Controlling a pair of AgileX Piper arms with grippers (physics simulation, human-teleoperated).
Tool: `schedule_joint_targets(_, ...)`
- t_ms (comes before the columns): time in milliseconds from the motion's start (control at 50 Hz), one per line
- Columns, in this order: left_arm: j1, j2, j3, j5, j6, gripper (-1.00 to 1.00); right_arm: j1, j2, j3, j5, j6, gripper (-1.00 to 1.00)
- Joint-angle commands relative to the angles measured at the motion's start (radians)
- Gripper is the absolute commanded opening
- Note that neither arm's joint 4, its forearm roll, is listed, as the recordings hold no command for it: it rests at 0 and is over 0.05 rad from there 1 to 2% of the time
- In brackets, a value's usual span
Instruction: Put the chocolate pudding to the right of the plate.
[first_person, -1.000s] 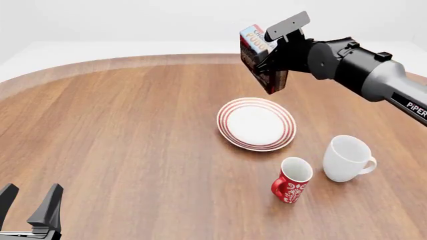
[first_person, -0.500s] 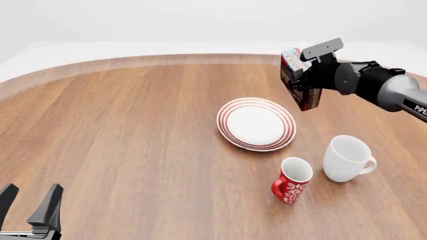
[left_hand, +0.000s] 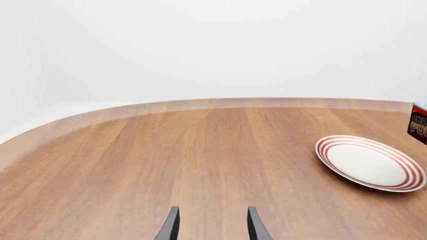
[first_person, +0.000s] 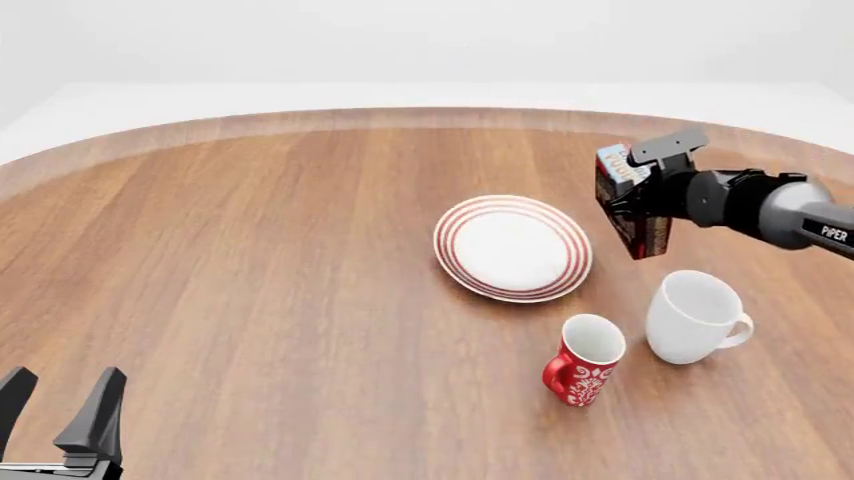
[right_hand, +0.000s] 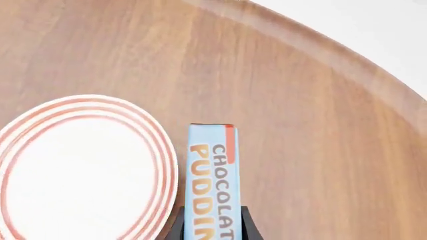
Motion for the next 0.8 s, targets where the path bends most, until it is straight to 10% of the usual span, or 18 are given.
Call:
schedule_joint_targets(20, 0.0, 0.0, 0.0, 0.0, 0.0, 1.0, -0.046, 0.039, 0.018, -0.037, 0.002, -1.0)
schedule_joint_targets(520, 0.0, 0.001, 0.0, -0.001, 0.0, 1.0, -0.088, 0.061, 0.052, -0.066, -0.029, -1.0)
schedule_joint_targets(540, 0.0, 0.001, 0.0, -0.001, 0.0, 1.0, -0.083, 0.057, 0.056, -0.066, -0.03, 1.0)
schedule_joint_targets(800, 0.0, 0.001, 0.0, -0.001, 0.0, 1.0, -0.115, -0.024, 0.045, -0.036, -0.028, 1.0)
